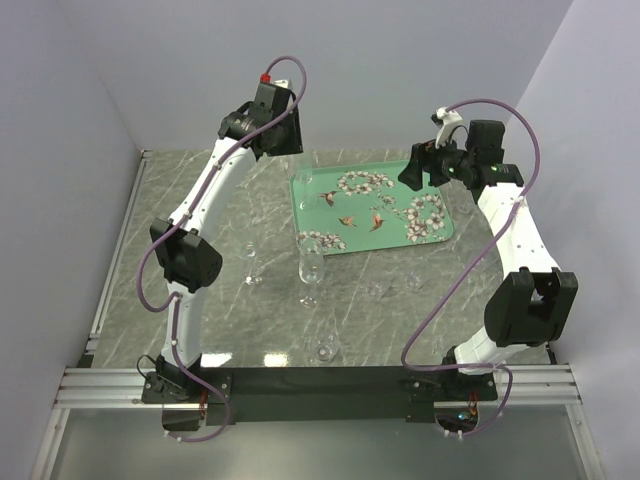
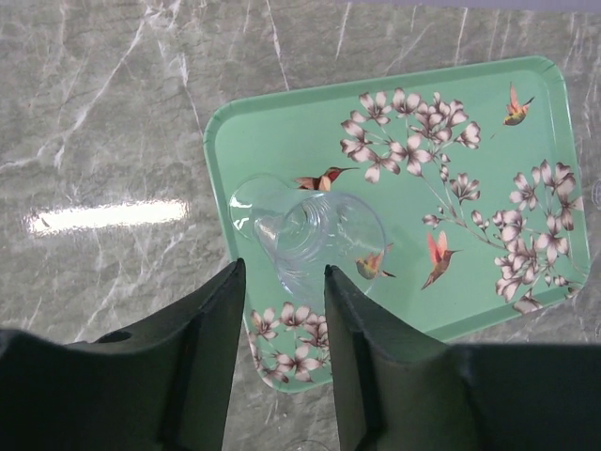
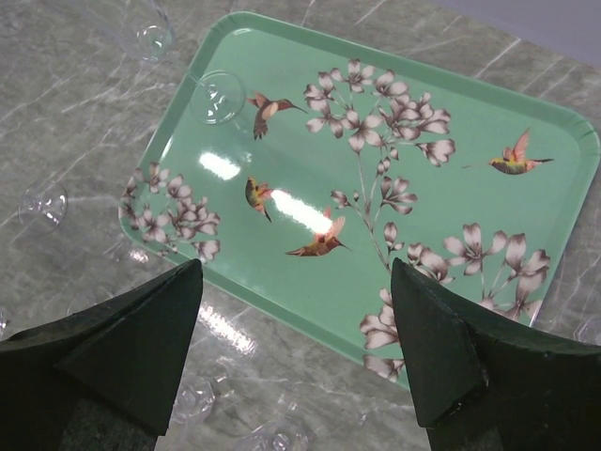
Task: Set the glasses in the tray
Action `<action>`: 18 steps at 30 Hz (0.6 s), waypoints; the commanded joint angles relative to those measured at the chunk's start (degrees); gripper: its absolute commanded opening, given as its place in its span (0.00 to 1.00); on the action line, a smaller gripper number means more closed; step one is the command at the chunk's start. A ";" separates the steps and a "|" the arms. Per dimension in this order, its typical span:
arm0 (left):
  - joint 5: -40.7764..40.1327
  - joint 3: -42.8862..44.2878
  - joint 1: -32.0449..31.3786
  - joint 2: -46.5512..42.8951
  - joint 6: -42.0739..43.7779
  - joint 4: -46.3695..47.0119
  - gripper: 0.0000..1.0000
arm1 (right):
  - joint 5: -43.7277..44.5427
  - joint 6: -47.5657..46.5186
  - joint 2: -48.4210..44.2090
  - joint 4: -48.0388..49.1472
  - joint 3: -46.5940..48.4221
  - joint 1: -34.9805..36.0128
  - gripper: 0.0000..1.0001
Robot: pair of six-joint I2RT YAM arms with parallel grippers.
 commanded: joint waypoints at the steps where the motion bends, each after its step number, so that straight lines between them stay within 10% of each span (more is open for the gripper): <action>1: 1.23 2.81 -0.43 -1.62 -0.45 2.30 0.47 | -1.36 -0.62 0.22 0.92 -0.07 -0.21 0.87; 18: 3.78 0.35 -0.34 -4.78 -0.54 5.55 0.69 | -4.26 -3.08 -0.31 -0.75 -0.15 -0.13 0.86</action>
